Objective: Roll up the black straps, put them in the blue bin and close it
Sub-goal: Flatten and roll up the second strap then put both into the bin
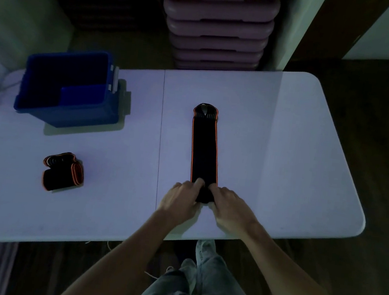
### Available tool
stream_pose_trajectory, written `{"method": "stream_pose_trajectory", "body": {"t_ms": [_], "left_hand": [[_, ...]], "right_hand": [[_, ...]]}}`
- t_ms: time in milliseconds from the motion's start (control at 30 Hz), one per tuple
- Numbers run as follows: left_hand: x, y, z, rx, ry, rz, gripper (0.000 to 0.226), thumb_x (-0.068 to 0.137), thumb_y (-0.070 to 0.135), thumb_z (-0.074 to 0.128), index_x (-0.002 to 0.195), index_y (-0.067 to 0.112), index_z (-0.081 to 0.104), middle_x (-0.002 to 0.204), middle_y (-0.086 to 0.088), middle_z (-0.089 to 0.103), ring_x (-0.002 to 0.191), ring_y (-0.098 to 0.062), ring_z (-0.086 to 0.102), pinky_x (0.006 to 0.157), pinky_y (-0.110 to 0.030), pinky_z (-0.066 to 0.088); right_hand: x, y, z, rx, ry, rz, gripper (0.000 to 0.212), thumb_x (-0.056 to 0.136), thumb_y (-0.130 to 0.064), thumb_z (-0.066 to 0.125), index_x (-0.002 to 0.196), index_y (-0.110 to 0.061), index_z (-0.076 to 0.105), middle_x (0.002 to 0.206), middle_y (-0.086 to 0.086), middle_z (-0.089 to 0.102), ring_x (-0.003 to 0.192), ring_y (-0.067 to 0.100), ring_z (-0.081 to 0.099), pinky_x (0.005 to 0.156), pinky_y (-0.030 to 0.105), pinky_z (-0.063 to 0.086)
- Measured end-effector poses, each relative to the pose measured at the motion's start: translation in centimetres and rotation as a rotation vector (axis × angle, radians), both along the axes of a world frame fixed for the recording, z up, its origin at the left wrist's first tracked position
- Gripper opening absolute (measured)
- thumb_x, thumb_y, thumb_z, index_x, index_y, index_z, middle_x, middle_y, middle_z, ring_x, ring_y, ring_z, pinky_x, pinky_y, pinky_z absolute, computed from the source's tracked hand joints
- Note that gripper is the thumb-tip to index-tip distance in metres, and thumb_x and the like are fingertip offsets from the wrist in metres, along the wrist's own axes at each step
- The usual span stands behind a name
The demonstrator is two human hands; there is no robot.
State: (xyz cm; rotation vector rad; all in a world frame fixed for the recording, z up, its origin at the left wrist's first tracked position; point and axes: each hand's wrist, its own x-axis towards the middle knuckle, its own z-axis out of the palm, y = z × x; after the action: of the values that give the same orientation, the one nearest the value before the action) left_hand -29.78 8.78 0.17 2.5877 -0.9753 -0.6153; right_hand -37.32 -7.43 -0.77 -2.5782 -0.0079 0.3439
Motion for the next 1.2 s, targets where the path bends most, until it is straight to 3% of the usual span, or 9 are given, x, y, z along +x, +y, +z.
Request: {"method": "stream_pose_trajectory", "body": {"t_ms": [100, 300, 433, 533, 700, 800, 933, 1100, 1200], "left_hand": [[1.4, 0.4, 0.0, -0.044, 0.13, 0.027, 0.029, 0.089, 0.022, 0.06, 0.114, 0.018, 0.047, 0.1, -0.009, 0.066, 0.088, -0.032, 0.063, 0.066, -0.036, 0.046], [1.9, -0.1, -0.6, -0.073, 0.174, 0.048, 0.036, 0.094, 0.014, 0.054, 0.13, 0.011, 0.057, 0.126, -0.009, 0.055, 0.102, -0.031, 0.061, 0.088, -0.042, 0.05], [1.9, -0.2, -1.2, -0.051, 0.19, 0.141, 0.028, 0.097, 0.013, 0.049, 0.123, 0.01, 0.06, 0.116, -0.008, 0.057, 0.098, -0.029, 0.061, 0.077, -0.034, 0.048], [2.3, -0.4, -1.5, -0.032, 0.197, 0.179, 0.025, 0.098, 0.014, 0.049, 0.12, 0.009, 0.06, 0.108, -0.01, 0.057, 0.096, -0.031, 0.061, 0.072, -0.033, 0.045], [2.4, -1.3, -1.3, 0.103, 0.117, 0.15, 0.048, 0.102, 0.021, 0.044, 0.148, 0.01, 0.038, 0.127, -0.013, 0.05, 0.115, -0.033, 0.053, 0.08, -0.043, 0.049], [2.2, -1.0, -1.3, 0.065, -0.021, 0.146, 0.039, 0.098, 0.023, 0.052, 0.136, 0.015, 0.051, 0.125, -0.008, 0.048, 0.115, -0.027, 0.049, 0.074, -0.043, 0.053], [2.4, -0.6, -1.5, 0.005, -0.076, 0.157, 0.019, 0.093, 0.025, 0.058, 0.102, 0.011, 0.067, 0.11, -0.004, 0.058, 0.106, -0.025, 0.054, 0.069, -0.041, 0.052], [3.1, -1.1, -0.9, 0.046, -0.087, 0.129, 0.022, 0.094, 0.025, 0.055, 0.1, 0.012, 0.071, 0.107, -0.004, 0.06, 0.107, -0.023, 0.053, 0.073, -0.038, 0.05], [3.3, -1.1, -0.9, 0.057, -0.083, 0.118, 0.024, 0.095, 0.027, 0.053, 0.102, 0.013, 0.072, 0.108, -0.003, 0.061, 0.108, -0.022, 0.053, 0.076, -0.036, 0.05]], "right_hand": [[1.5, -0.8, 0.4, 0.092, 0.073, -0.006, 0.009, 0.096, -0.021, 0.05, 0.105, -0.022, 0.047, 0.092, 0.003, 0.063, 0.074, 0.019, 0.057, 0.063, 0.037, 0.046], [4.0, -1.4, -0.5, 0.106, 0.106, -0.035, 0.025, 0.1, -0.032, 0.042, 0.095, -0.018, 0.062, 0.097, -0.001, 0.055, 0.08, 0.019, 0.059, 0.073, 0.039, 0.052], [4.4, -1.2, -0.7, 0.117, 0.018, -0.075, 0.024, 0.1, -0.031, 0.047, 0.114, -0.016, 0.059, 0.108, 0.002, 0.055, 0.091, 0.02, 0.059, 0.079, 0.038, 0.052], [3.7, -1.6, -0.9, 0.08, -0.046, 0.005, 0.036, 0.097, -0.033, 0.054, 0.126, -0.012, 0.057, 0.118, 0.002, 0.052, 0.104, 0.019, 0.05, 0.085, 0.033, 0.049], [3.6, -1.5, -1.3, -0.006, -0.105, -0.022, 0.032, 0.095, -0.025, 0.058, 0.119, -0.006, 0.067, 0.118, 0.002, 0.053, 0.109, 0.02, 0.047, 0.082, 0.035, 0.054], [3.9, -0.9, -1.4, -0.03, -0.131, -0.027, 0.026, 0.095, -0.022, 0.058, 0.113, -0.006, 0.069, 0.119, 0.003, 0.055, 0.109, 0.021, 0.048, 0.079, 0.035, 0.055], [3.1, -1.0, -1.1, -0.131, -0.281, 0.126, 0.021, 0.081, -0.015, 0.076, 0.1, -0.005, 0.072, 0.106, 0.009, 0.064, 0.096, 0.025, 0.061, 0.067, 0.033, 0.06], [2.7, -1.6, -1.4, -0.184, -0.303, 0.261, 0.025, 0.081, -0.021, 0.073, 0.102, -0.007, 0.069, 0.105, 0.008, 0.066, 0.099, 0.024, 0.064, 0.082, 0.034, 0.058], [3.4, -2.2, -1.2, -0.159, -0.243, 0.312, 0.04, 0.071, -0.029, 0.083, 0.103, -0.008, 0.07, 0.105, 0.007, 0.067, 0.098, 0.022, 0.064, 0.08, 0.031, 0.059]]}}
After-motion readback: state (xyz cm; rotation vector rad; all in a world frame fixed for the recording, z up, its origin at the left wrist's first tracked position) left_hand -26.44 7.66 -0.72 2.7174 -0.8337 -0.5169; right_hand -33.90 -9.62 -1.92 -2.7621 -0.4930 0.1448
